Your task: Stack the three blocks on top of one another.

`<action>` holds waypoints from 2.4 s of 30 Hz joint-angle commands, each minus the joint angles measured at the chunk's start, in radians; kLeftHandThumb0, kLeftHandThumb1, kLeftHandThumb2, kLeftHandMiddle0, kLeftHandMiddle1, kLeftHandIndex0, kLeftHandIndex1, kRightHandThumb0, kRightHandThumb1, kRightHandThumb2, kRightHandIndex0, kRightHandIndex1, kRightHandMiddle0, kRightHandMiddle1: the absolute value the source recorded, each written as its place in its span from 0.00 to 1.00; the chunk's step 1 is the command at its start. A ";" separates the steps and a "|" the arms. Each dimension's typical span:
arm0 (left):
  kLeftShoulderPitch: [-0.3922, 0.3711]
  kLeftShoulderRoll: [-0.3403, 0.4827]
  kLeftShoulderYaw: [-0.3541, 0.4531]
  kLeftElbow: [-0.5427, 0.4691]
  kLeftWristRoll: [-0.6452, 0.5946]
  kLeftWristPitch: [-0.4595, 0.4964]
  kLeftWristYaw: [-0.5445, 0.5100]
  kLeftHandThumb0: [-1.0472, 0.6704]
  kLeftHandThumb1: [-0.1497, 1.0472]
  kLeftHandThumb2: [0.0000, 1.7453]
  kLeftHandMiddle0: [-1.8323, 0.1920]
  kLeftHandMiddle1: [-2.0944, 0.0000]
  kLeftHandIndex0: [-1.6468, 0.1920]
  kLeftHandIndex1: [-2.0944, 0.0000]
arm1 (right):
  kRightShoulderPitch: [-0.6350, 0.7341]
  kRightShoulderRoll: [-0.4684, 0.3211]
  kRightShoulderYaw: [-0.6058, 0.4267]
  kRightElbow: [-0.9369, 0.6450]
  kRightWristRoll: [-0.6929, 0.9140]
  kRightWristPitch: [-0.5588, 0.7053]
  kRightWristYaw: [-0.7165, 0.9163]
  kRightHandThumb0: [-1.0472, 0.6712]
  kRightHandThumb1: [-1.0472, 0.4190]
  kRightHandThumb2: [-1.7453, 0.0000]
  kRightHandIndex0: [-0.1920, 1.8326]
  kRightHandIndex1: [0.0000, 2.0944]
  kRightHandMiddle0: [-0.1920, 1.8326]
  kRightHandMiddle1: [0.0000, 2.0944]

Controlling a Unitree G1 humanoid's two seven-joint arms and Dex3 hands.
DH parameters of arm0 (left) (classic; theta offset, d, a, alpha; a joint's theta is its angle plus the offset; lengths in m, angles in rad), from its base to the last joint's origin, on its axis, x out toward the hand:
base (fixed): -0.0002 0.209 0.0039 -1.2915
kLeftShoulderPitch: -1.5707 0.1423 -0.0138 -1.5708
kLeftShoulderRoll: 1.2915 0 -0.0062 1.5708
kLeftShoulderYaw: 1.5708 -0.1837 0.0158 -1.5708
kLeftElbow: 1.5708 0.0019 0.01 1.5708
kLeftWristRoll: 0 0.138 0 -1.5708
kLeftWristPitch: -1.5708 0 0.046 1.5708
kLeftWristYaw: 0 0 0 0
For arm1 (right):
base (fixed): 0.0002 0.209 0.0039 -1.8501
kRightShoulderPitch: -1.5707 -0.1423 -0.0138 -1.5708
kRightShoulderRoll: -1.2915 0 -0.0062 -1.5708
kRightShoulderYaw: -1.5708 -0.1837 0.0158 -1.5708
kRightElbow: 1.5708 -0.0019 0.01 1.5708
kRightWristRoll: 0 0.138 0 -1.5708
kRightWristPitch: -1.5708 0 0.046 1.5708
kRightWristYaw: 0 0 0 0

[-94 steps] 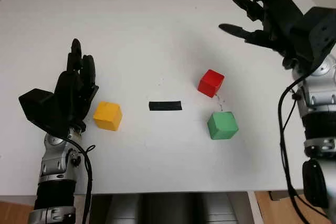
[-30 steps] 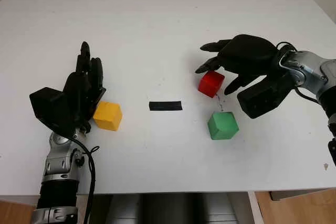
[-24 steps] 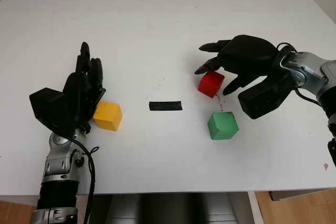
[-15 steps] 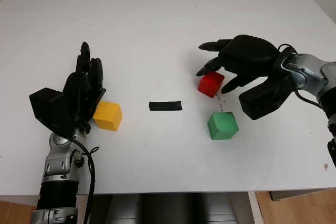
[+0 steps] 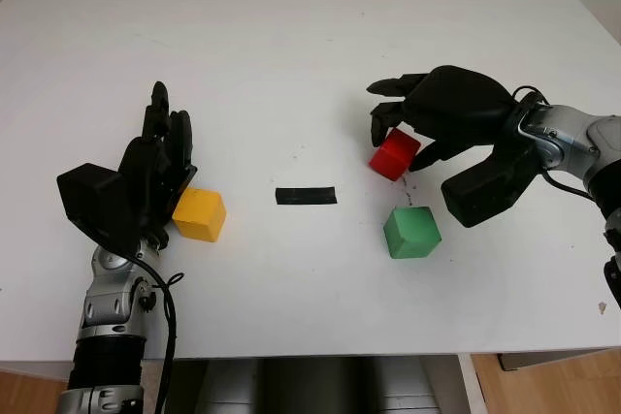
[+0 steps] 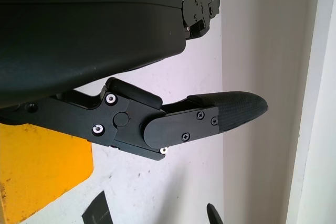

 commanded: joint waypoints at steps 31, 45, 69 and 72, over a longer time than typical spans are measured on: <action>0.024 -0.027 -0.021 -0.055 0.018 0.010 0.044 0.16 1.00 0.34 1.00 0.99 1.00 0.98 | 0.047 0.259 -0.338 -0.342 0.720 0.502 0.877 0.37 0.10 0.97 0.22 0.02 0.30 0.71; 0.037 -0.042 -0.024 -0.064 0.018 0.006 0.054 0.17 1.00 0.35 1.00 0.99 1.00 0.99 | 0.319 0.343 -0.442 -0.694 0.839 0.879 0.806 0.32 0.09 0.97 0.20 0.02 0.27 0.80; 0.047 -0.056 -0.021 -0.075 0.016 0.007 0.061 0.17 1.00 0.34 1.00 0.99 1.00 1.00 | 0.441 0.406 -0.422 -0.828 0.829 1.102 0.713 0.35 0.09 0.97 0.20 0.02 0.24 0.81; 0.049 -0.058 -0.019 -0.080 0.010 0.011 0.060 0.17 1.00 0.34 1.00 0.99 1.00 1.00 | 0.439 0.407 -0.414 -0.807 0.819 1.098 0.707 0.35 0.09 0.97 0.20 0.03 0.25 0.81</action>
